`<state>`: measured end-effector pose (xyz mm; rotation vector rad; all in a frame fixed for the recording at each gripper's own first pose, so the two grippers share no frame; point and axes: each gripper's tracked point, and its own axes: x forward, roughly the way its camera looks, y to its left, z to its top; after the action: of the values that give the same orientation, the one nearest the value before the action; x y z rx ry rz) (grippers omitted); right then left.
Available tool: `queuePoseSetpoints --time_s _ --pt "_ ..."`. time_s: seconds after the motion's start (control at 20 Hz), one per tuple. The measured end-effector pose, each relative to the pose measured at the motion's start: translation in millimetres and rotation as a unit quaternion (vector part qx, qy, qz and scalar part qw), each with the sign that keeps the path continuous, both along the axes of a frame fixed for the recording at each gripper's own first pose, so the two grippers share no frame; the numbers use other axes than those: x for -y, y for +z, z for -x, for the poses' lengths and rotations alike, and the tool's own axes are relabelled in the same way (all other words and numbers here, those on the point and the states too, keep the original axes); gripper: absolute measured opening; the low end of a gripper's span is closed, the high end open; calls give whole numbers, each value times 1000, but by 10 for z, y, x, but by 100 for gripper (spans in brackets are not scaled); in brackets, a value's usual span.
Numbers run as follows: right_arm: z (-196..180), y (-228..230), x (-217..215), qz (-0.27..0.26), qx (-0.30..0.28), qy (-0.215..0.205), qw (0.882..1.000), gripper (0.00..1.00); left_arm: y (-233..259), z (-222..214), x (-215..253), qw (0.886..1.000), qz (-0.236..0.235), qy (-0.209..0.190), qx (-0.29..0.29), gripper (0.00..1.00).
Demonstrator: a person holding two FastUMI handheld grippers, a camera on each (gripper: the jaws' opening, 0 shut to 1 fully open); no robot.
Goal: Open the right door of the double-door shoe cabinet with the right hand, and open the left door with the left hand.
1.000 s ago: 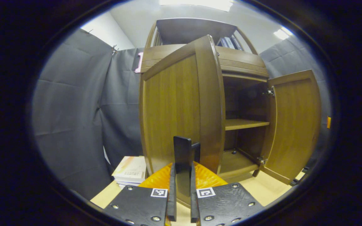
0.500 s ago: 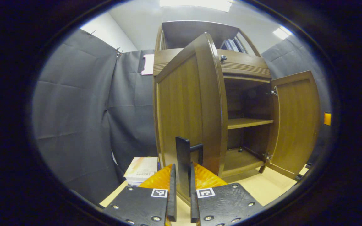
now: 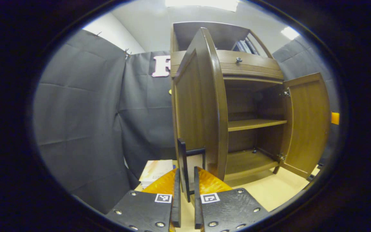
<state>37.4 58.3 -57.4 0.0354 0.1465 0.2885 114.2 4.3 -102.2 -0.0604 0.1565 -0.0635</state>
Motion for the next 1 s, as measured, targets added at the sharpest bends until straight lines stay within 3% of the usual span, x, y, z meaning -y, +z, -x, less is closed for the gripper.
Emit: queuePoseSetpoints --time_s 0.15,0.85,1.0 --pt "-17 -1 -59 0 -2 6 1000 100 -48 -7 -177 1000 7 12 -2 8" --pt "-45 -23 -170 -6 -5 15 1000 99 -48 181 -890 996 -7 89 3 11" --pt "-30 11 -133 -8 -1 11 1000 99 13 263 -917 996 -3 87 7 11"
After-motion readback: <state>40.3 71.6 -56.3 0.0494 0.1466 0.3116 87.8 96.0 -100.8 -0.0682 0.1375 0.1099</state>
